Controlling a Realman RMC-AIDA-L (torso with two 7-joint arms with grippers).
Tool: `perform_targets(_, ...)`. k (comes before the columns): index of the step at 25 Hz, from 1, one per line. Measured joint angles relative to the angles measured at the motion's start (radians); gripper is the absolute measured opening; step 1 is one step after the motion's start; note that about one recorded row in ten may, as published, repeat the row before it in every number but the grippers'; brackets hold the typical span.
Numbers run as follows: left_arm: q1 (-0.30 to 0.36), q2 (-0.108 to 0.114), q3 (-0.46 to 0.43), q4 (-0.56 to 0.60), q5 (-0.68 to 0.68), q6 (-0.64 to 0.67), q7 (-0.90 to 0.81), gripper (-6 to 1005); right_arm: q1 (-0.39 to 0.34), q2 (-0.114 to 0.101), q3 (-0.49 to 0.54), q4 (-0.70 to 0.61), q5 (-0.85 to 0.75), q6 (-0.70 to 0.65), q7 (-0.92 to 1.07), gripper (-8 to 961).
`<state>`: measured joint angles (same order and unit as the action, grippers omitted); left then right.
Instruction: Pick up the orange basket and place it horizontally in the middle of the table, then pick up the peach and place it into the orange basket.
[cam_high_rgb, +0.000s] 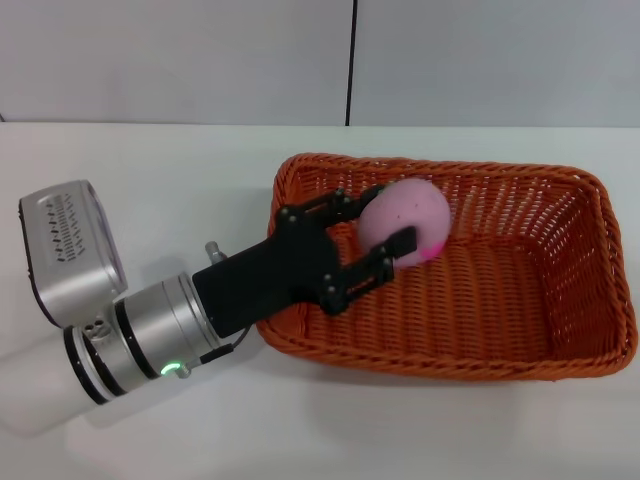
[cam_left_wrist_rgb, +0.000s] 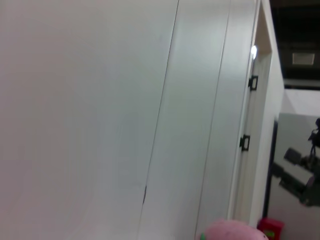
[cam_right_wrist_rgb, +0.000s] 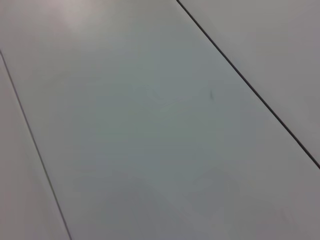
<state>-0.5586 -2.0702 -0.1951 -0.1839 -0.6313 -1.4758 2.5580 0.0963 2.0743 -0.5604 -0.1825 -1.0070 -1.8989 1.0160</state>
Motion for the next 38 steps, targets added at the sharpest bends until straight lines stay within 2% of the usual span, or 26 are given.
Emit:
perform_targets(4,0.040,0.003,-0.015,0.003,-0.003,0.022,0.041,439,0.011,0.000,0.000,0.000,0.000,-0.008,0.000,582)
perform_targets(11,0.109,0.010,-0.061,0.016,-0.008,-0.001,0.065,676,0.029,-0.001,0.006,-0.001,0.001,-0.001,-0.007,582)
perform_targets(13,0.115,0.011,-0.064,0.029,-0.009,-0.012,0.065,842,0.029,-0.001,0.009,-0.002,0.002,0.000,-0.008,582)
perform_targets(14,0.142,0.011,-0.101,0.067,-0.010,-0.051,0.065,842,0.030,-0.001,0.015,-0.001,0.002,0.002,-0.019,582)
perform_targets(15,0.142,0.011,-0.101,0.067,-0.010,-0.051,0.065,842,0.030,-0.001,0.015,-0.001,0.002,0.002,-0.019,582)
perform_targets(17,0.177,0.010,-0.184,0.100,-0.012,-0.084,0.065,842,0.030,-0.001,0.030,0.000,0.002,0.004,-0.045,582)
perform_targets(20,0.254,0.010,-0.395,0.130,-0.012,-0.106,0.086,842,0.025,0.000,0.076,0.000,0.003,0.015,-0.106,582)
perform_targets(21,0.271,0.011,-0.441,0.134,-0.012,-0.108,0.097,842,0.023,0.000,0.104,0.000,0.003,0.021,-0.132,582)
perform_targets(23,0.329,0.010,-0.608,0.137,-0.012,-0.112,0.149,842,0.019,0.001,0.165,0.006,0.003,0.031,-0.169,582)
perform_targets(24,0.367,0.009,-0.733,0.135,-0.012,-0.115,0.193,842,0.019,0.003,0.245,0.036,0.003,0.042,-0.215,582)
perform_targets(25,0.367,0.009,-0.733,0.135,-0.012,-0.115,0.193,842,0.019,0.003,0.245,0.036,0.003,0.042,-0.215,582)
perform_targets(27,0.400,0.007,-0.849,0.131,-0.012,-0.115,0.212,842,0.028,0.002,0.337,0.083,0.004,0.057,-0.287,582)
perform_targets(28,0.408,0.006,-0.876,0.130,-0.013,-0.116,0.213,842,0.034,0.003,0.380,0.103,0.004,0.068,-0.324,582)
perform_targets(29,0.422,0.004,-0.939,0.131,-0.013,-0.116,0.215,842,0.050,0.003,0.456,0.136,0.004,0.094,-0.376,582)
perform_targets(32,0.428,0.003,-0.963,0.133,-0.013,-0.115,0.216,842,0.060,0.003,0.489,0.153,0.004,0.122,-0.397,582)
perform_targets(38,0.429,0.003,-0.981,0.140,-0.012,-0.111,0.227,842,0.078,0.001,0.484,0.155,0.001,0.224,-0.411,582)
